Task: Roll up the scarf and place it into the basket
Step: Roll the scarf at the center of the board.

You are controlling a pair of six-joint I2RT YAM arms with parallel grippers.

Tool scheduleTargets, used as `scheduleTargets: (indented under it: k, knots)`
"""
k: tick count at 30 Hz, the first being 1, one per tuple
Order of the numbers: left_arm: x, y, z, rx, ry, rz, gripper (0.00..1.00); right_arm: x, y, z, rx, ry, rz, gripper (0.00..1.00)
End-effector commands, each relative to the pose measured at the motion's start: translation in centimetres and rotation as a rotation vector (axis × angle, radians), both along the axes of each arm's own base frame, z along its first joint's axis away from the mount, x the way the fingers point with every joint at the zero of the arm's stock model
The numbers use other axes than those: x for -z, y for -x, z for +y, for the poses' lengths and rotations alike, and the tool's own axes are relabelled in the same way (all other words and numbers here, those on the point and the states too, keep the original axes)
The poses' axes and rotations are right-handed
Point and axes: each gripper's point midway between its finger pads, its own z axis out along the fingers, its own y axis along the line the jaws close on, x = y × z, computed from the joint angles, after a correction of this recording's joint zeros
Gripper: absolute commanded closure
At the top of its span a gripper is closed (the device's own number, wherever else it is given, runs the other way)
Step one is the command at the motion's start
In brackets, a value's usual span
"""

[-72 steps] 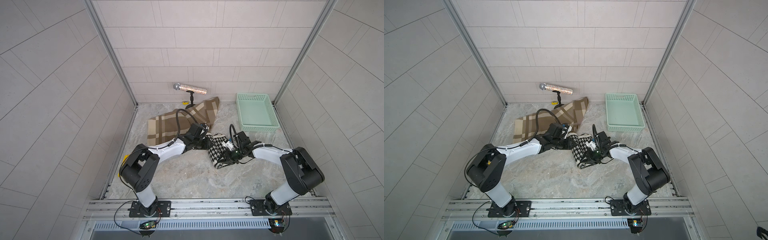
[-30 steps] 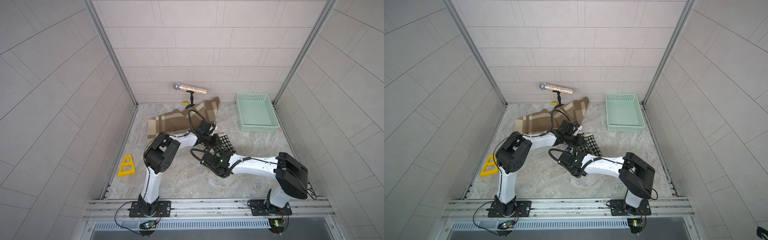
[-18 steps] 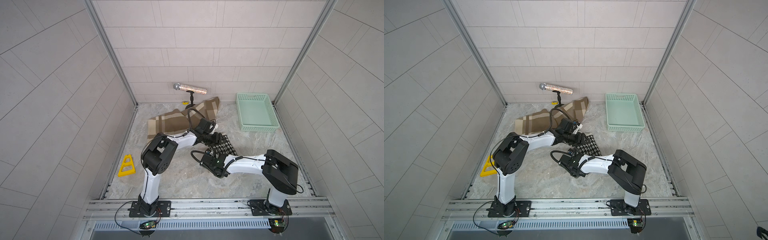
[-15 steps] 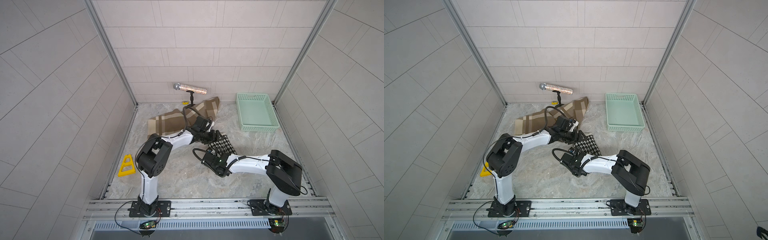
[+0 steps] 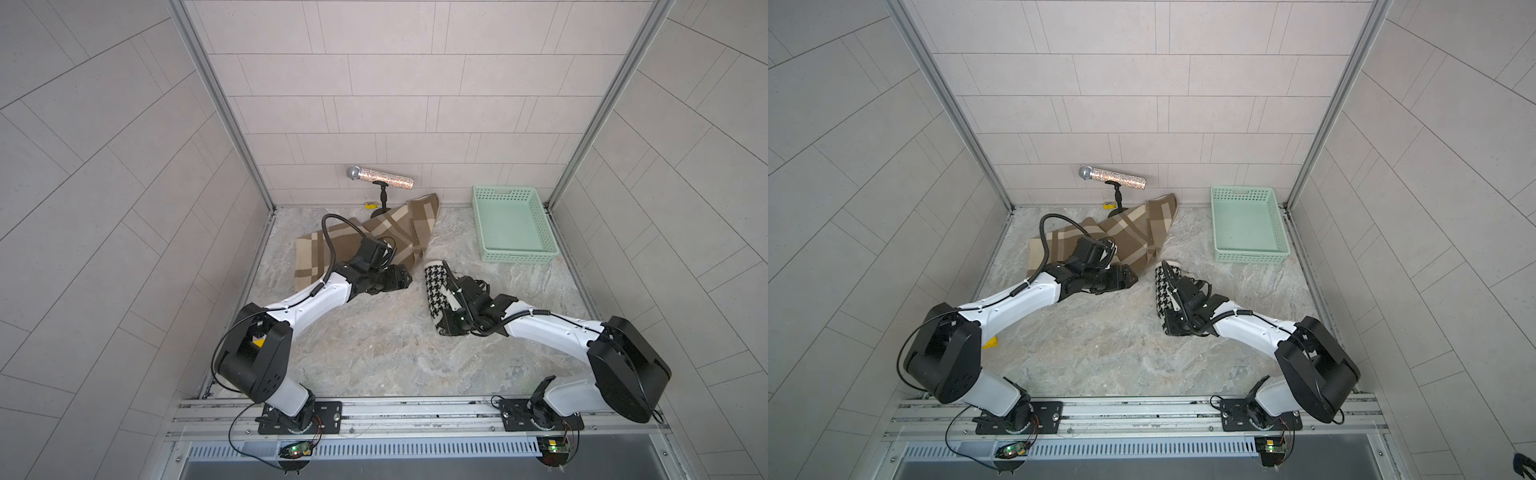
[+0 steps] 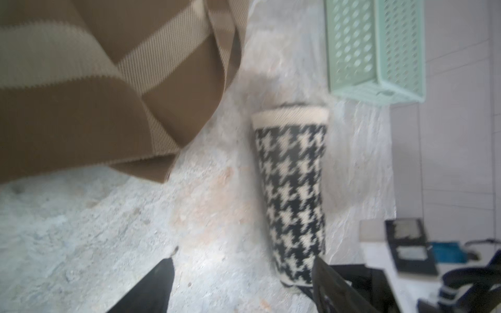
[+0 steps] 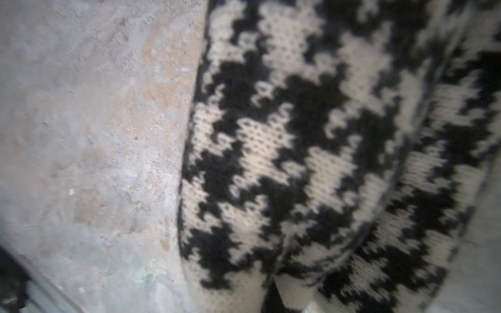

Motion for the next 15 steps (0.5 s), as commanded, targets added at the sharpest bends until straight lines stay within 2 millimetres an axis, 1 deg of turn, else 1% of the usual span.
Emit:
scheduleTargets:
  k: [1,3,4,6,10,15]
  knots:
    - [1.3,1.6,-1.6,0.064,0.02,0.036,0.16,0.3,2.0,1.8,-0.009,-0.208,0.158,0.9]
    - [1.7,1.9,-3.0,0.095,0.04,0.043,0.16,0.2,1.8,1.7,0.009,-0.242,0.173,0.89]
    - [1.8,2.0,-3.8,0.11,0.056,0.042,0.17,0.8,2.3,1.3,0.023,-0.248,0.196,0.87]
    - [1.6,2.0,-5.4,0.139,0.091,0.036,0.2,0.9,2.4,1.0,0.051,-0.289,0.211,0.85]
    - [1.4,1.8,-7.7,0.181,0.12,0.023,0.24,1.2,2.5,0.0,0.089,-0.311,0.224,0.84]
    - [1.7,1.6,-9.9,0.221,0.143,0.013,0.36,1.9,2.8,-0.8,0.109,-0.309,0.238,0.82]
